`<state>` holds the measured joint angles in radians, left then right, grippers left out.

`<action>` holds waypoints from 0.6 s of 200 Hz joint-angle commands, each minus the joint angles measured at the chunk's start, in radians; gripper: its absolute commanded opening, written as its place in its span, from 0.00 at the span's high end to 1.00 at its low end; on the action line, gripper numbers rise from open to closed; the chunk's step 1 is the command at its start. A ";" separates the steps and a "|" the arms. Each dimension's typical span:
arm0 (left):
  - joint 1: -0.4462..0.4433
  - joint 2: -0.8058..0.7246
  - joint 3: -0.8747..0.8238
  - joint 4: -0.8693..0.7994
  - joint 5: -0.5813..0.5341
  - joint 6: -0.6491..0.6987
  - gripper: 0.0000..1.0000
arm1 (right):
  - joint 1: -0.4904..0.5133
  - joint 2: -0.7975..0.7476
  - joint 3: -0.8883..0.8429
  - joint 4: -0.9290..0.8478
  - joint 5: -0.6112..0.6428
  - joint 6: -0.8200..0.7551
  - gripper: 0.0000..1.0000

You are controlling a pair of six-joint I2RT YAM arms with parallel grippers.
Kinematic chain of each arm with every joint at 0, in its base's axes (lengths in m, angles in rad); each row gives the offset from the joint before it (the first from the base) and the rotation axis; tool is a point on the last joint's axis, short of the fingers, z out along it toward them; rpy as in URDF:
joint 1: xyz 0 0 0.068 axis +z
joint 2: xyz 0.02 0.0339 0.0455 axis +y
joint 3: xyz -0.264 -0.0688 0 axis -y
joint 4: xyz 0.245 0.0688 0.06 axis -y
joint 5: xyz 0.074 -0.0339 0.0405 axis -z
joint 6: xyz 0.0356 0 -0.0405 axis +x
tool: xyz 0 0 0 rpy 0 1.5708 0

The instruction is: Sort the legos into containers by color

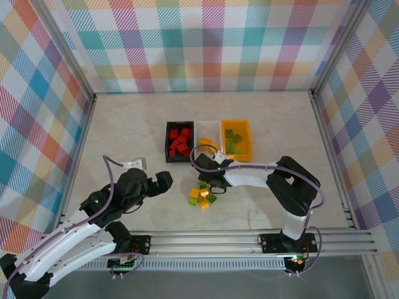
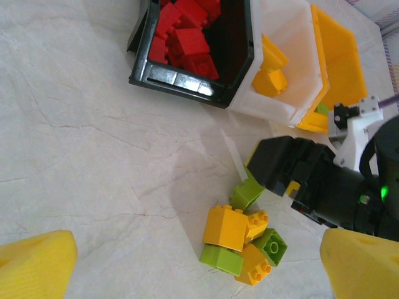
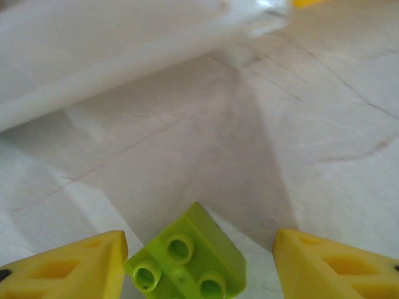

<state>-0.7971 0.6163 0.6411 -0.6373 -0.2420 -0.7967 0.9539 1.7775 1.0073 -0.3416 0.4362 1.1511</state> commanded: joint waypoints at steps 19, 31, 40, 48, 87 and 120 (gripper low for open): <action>-0.007 -0.008 -0.018 -0.021 -0.018 -0.004 0.00 | -0.016 -0.117 -0.149 -0.059 0.012 0.006 0.40; -0.007 -0.006 -0.018 -0.021 -0.019 -0.002 0.00 | -0.019 -0.118 -0.147 -0.060 -0.003 -0.019 0.41; -0.007 -0.004 -0.017 -0.024 -0.021 -0.002 0.00 | -0.020 -0.117 -0.144 -0.061 -0.009 -0.028 0.43; -0.007 -0.003 -0.014 -0.031 -0.023 0.001 0.00 | -0.020 -0.114 -0.145 -0.058 -0.011 -0.032 0.46; -0.008 0.000 0.000 -0.053 -0.019 0.022 0.00 | -0.029 -0.120 -0.151 -0.011 -0.016 -0.109 0.60; -0.007 0.002 0.006 -0.067 -0.009 0.041 0.00 | -0.030 -0.229 -0.170 0.022 -0.021 -0.244 0.66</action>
<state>-0.7971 0.6159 0.6380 -0.6708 -0.2478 -0.7883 0.9295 1.6436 0.8600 -0.3485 0.4221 1.0332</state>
